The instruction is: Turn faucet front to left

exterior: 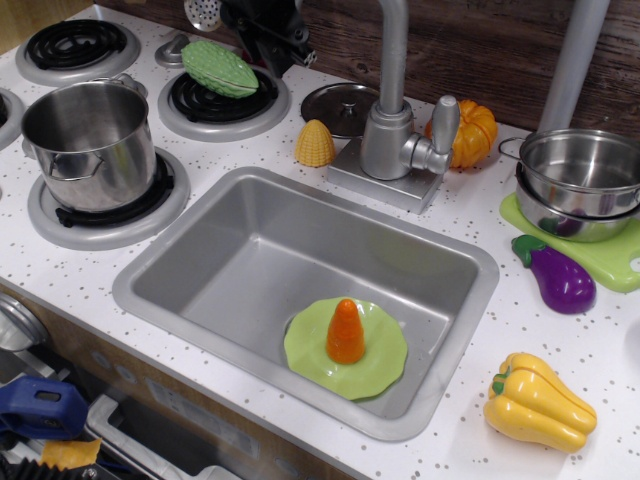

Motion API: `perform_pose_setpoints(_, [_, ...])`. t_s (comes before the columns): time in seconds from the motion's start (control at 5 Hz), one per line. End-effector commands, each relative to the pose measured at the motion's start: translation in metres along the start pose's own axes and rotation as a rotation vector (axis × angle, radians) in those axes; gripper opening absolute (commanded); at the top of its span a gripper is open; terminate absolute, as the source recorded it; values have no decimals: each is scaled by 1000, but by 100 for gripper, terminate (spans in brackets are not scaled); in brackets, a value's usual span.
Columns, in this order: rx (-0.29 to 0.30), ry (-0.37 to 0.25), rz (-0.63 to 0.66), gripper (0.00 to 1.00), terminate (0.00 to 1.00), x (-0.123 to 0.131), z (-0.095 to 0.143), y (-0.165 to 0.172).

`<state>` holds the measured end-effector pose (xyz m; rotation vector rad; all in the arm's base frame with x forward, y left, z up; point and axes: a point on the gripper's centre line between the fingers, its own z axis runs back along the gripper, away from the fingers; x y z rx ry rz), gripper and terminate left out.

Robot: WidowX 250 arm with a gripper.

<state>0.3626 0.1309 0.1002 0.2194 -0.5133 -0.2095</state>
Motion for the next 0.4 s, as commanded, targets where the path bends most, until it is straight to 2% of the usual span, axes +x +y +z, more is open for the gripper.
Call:
perform_pose_setpoints(0.0, [31,-45,-11,0,0,1,4,37])
perform_pose_setpoints(0.2, [27,-43,-7,0,100,3,4,42])
